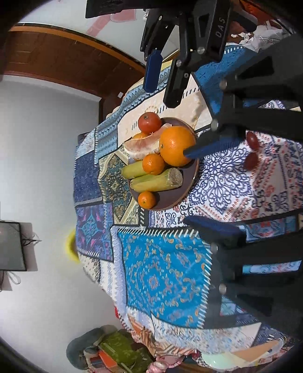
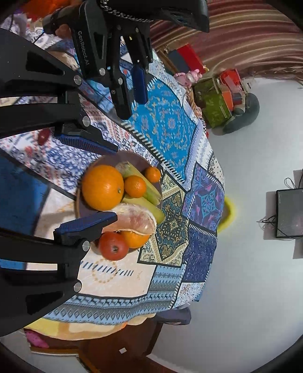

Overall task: Organize fruits
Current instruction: 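Grasp a dark red date with the right tool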

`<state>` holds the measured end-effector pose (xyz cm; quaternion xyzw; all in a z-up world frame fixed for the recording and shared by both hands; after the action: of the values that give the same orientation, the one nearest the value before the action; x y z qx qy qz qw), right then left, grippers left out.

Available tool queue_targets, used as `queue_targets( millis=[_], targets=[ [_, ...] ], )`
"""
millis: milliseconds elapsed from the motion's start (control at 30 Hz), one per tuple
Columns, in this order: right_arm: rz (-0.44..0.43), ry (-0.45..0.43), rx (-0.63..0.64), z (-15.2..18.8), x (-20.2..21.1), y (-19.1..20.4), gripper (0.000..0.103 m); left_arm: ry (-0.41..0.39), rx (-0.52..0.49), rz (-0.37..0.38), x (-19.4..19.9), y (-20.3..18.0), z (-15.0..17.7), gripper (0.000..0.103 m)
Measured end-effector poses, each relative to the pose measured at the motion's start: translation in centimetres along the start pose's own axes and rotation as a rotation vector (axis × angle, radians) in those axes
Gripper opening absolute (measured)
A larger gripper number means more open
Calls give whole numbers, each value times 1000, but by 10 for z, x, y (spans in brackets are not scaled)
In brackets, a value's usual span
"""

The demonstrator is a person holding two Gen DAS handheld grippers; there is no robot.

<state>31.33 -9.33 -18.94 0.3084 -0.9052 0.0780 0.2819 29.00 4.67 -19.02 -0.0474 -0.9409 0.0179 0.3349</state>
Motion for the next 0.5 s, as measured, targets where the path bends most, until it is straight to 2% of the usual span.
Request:
queue_targets(
  millis=[200, 333, 500],
  targets=[
    [16, -1, 9, 6, 20, 9, 48, 4, 33, -1, 26, -1, 12, 62],
    [11, 6, 5, 19, 29, 16, 55, 13, 33, -8, 38, -2, 25, 64],
    [-2, 60, 15, 40, 22, 26, 55, 50, 33, -22, 40, 0, 45, 67]
  ],
)
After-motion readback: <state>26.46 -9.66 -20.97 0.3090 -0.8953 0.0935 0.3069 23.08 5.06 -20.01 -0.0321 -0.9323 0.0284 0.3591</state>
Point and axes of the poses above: each gripper's, at about its wrist camera, not at the fingertips, and x roughly against the way its jaws point, y to its left, z to its underside, the point moved 4 cm from there along -x, roughly the way its jaws point, and after that the axes turned 6 degrees about -y, right-handed, at the moved point
